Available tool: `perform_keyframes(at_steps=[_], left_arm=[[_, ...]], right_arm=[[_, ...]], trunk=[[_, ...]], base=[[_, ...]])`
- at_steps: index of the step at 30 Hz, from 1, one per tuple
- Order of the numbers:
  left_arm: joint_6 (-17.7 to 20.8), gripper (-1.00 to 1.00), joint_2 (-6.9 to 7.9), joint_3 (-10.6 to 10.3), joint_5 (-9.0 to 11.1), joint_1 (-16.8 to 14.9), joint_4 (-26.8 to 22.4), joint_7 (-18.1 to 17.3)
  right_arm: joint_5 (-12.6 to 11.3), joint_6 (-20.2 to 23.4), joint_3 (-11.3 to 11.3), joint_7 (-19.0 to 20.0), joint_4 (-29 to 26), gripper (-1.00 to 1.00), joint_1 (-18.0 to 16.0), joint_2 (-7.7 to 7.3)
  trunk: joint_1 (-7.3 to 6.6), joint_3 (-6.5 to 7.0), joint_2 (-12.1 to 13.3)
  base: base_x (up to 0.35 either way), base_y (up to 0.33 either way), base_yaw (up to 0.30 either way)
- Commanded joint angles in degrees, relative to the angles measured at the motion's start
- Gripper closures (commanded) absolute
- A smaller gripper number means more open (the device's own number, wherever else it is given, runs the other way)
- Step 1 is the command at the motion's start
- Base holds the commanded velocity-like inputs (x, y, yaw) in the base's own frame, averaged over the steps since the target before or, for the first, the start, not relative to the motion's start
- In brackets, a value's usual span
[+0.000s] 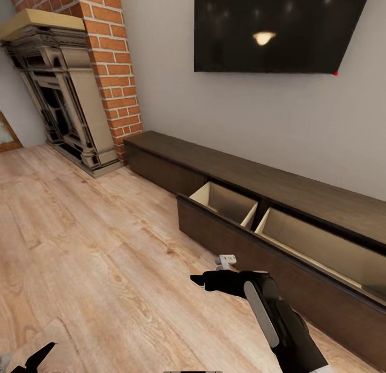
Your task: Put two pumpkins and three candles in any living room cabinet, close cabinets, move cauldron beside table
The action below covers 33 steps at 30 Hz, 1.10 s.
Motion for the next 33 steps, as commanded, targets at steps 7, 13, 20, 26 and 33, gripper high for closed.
perform_keyframes(at_steps=[7, 13, 20, 26, 33], left_arm=[[0.4, -1.00, -0.19, -0.9, 0.0, 0.0, -0.3, -0.5], [0.3, -1.00, -0.18, -0.9, -0.1, 0.0, -0.2, -0.3], [0.3, -1.00, -0.18, -1.1, -0.1, 0.0, -0.3, -0.3], [0.0, -1.00, -0.10, -3.2, -0.3, 0.0, -0.5, 0.3], [-1.2, -1.00, 0.34, -2.0, 0.2, 0.3, -1.2, -0.5]], right_arm=[[0.5, 4.1, 0.7, -10.5, 11.8, -1.00, -5.9, 5.37], [0.3, 4.7, 0.7, -11.5, 13.1, -1.00, -6.7, 6.08], [0.1, 4.7, 0.4, -11.6, 13.1, -1.00, -7.1, 6.13], [0.0, 4.3, 0.4, -9.0, 12.9, -1.00, -7.2, 6.12], [-3.2, 4.4, 0.1, -2.3, 16.2, -1.00, -12.2, 6.56]], trunk=[[-0.19, 1.77, 0.1], [-0.34, 3.35, 0.2], [-0.52, 5.17, 0.3], [-0.67, 6.62, 0.3], [-0.67, 6.76, 0.3]], base=[[0.000, 0.000, 0.234], [0.000, 0.000, 0.238], [0.000, 0.000, 0.238], [0.000, 0.000, 0.231], [0.000, 0.000, 0.272]])
